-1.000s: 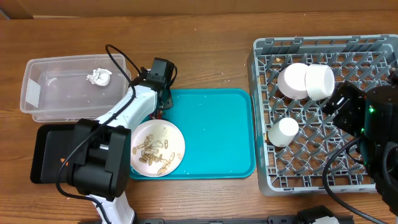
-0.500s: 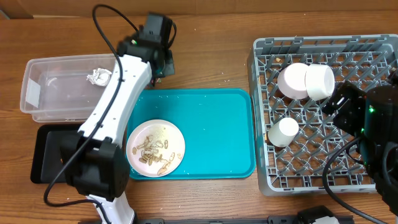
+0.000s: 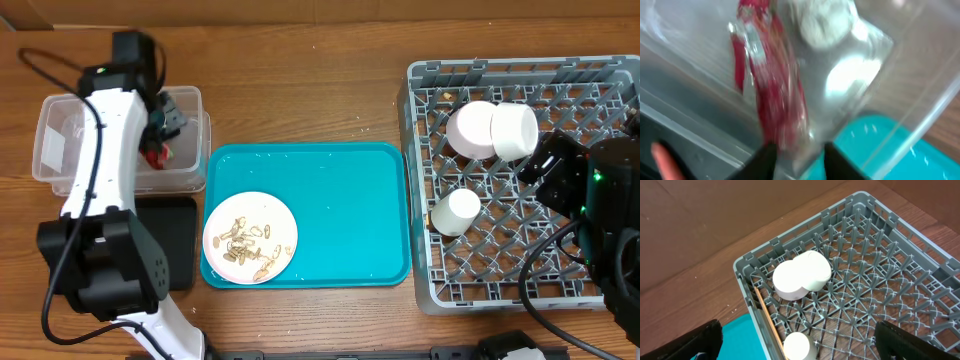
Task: Sort waste into correct bins and load items into the dishwasher
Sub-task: 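Grasp the rim of the white plate with the left gripper and lift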
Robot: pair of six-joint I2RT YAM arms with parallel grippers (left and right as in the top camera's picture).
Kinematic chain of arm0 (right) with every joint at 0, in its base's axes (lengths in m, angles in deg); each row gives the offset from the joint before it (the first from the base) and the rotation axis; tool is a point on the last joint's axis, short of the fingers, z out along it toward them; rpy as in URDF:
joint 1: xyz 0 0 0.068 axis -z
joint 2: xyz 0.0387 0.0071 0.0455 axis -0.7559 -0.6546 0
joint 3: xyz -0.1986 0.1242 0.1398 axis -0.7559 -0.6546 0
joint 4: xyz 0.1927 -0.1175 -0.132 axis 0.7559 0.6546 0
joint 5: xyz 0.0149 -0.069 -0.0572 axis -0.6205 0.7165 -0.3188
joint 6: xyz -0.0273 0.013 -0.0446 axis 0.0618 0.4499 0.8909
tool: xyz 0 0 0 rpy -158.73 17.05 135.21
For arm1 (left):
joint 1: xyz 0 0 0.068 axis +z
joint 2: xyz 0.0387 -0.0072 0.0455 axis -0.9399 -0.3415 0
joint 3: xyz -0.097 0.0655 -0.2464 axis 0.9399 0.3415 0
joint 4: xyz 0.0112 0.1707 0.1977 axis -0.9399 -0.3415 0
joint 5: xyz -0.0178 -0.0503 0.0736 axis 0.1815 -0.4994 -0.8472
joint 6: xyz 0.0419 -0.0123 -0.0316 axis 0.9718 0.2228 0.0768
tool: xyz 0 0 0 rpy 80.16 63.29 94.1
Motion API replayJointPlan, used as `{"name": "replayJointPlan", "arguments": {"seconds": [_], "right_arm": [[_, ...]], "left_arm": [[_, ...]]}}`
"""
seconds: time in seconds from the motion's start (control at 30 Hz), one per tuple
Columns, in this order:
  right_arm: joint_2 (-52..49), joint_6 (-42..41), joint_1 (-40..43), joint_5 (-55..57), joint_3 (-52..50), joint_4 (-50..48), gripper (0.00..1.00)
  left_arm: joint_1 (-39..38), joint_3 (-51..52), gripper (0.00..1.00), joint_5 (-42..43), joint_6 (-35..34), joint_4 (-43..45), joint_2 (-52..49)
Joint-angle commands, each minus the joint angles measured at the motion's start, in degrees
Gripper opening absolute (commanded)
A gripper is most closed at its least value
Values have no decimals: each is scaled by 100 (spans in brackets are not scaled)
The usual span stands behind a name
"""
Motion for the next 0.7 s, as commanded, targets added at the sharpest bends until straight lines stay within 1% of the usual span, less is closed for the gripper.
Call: {"name": "replayJointPlan", "arguments": {"seconds": [0.0,0.03,0.13,0.3,0.37,0.43,0.57,0.63,0.67], "right_arm": [[26,-24,26,92,35,-28,100],[26,-24,26,92,35,-28,100],[28,-24,26,92,35,-28,100],[26,-24,26,92,35,-28,100],[26,-24,26,92,35,-28,100],[26,-24,26,92,35,-28,100],[28,-24,26,92,35,-28,100],[28,-24,26,92,35,-28,100],[26,-24,26,92,35,-28,100]], "left_arm": [[-197,-98,40,1130,649,-260,20],[-378,-232,40,1123,933,-496,31],[-927,-350,40,1095,1375,-820,70],[-2260,-184,41,424,1655,-1099,70],[-2846,22,42,179,1620,-1093,57],[-3383,330,42,136,1484,-984,50],[-4148,1034,41,-13,1021,-629,50],[-4380,1355,37,-107,774,-444,50],[-4450,1493,32,-146,643,-363,50]]}}
